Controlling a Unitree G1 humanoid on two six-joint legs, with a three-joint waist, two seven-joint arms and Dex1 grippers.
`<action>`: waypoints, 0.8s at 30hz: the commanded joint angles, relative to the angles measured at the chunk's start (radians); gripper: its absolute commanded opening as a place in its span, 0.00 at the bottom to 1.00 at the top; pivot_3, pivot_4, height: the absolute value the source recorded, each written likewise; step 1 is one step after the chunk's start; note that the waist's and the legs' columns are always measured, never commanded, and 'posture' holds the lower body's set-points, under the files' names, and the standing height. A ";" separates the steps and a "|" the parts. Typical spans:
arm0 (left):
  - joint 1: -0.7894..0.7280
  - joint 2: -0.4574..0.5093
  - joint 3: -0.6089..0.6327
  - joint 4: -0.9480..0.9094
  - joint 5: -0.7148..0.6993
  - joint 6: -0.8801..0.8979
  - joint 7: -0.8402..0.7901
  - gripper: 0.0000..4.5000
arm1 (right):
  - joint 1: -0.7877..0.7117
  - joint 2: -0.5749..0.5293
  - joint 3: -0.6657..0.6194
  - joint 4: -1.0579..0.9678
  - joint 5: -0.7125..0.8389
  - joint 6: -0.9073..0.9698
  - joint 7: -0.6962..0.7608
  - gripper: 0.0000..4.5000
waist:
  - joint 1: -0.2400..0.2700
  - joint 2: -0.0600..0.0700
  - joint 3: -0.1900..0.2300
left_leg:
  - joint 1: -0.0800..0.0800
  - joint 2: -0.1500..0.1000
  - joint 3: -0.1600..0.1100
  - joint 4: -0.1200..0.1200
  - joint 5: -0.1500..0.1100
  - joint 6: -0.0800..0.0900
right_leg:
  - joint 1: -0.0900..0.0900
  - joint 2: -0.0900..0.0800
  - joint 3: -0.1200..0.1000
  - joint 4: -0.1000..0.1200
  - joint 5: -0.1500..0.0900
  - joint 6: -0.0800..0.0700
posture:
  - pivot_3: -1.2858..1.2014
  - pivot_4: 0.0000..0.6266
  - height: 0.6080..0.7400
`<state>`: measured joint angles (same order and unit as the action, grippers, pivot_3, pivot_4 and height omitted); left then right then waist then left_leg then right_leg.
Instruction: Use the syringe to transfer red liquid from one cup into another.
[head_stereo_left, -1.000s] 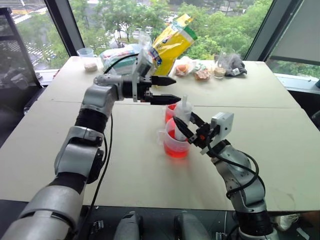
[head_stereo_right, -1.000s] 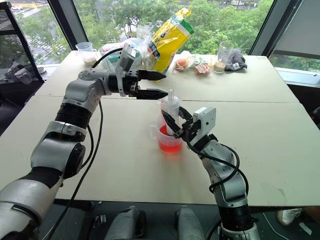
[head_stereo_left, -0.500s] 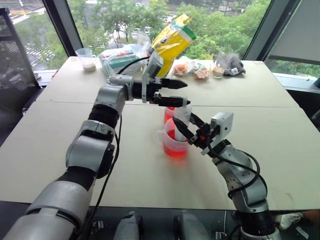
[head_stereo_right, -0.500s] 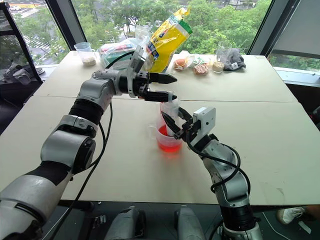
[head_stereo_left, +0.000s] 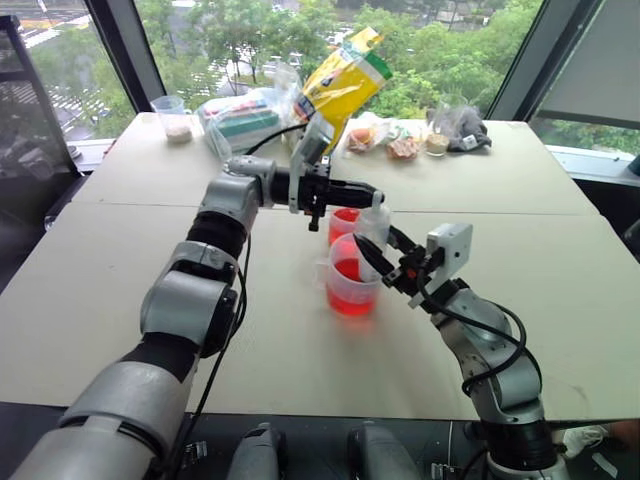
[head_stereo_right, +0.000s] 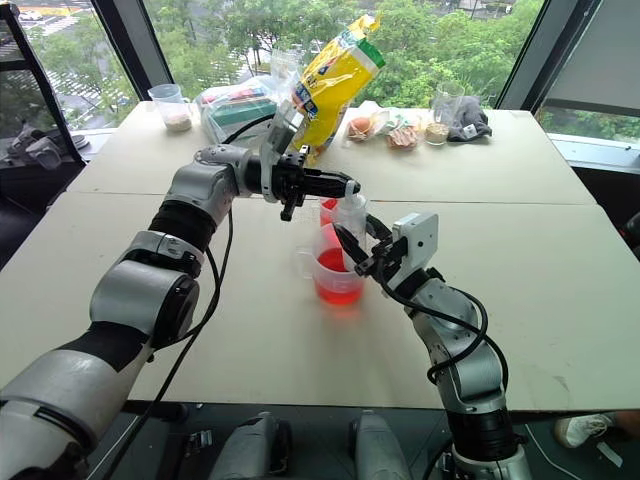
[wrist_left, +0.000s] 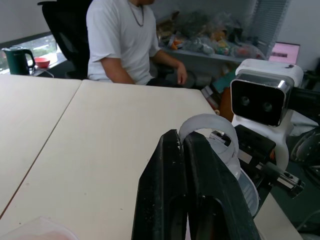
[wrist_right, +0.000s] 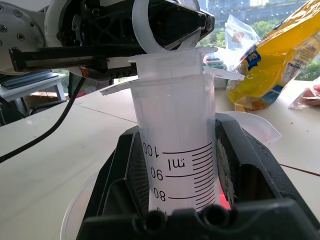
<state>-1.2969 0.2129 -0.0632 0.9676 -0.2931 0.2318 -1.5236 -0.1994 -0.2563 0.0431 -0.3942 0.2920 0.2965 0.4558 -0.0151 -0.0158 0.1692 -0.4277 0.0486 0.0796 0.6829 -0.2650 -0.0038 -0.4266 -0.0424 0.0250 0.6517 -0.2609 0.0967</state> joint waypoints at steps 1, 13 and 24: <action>-0.051 0.003 0.049 -0.019 -0.018 -0.017 0.032 0.01 | 0.005 -0.010 0.030 -0.041 0.026 0.023 0.029 0.32 | 0.001 0.000 0.000 | 0.000 0.000 0.000 0.000 0.000 0.000 | 0.000 0.000 0.000 0.000 0.000 0.000 | 0.52 0.24 1.00; -0.098 0.016 0.099 0.014 -0.035 -0.029 0.089 0.01 | 0.014 -0.031 0.053 -0.041 0.051 0.061 0.046 0.32 | 0.001 0.000 0.000 | 0.000 0.000 0.000 0.000 0.000 0.000 | 0.000 0.000 0.000 0.000 0.000 0.000 | 0.52 0.24 1.00; -0.106 0.026 0.116 0.021 -0.027 -0.039 0.099 0.01 | 0.014 -0.032 0.056 -0.038 0.053 0.065 0.052 0.32 | 0.002 0.000 0.000 | 0.000 0.000 0.000 0.000 0.000 0.000 | 0.000 0.000 0.000 -0.001 0.000 0.000 | 0.52 0.24 1.00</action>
<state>-1.3240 0.2129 -0.0196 1.0190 -0.2918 0.2270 -1.5033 -0.2074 -0.2786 0.0381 -0.3988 0.3338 0.3564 0.4563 -0.0132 -0.0159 0.1693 -0.4282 0.0485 0.0795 0.6829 -0.2650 -0.0038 -0.4266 -0.0426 0.0250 0.6511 -0.2609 0.0967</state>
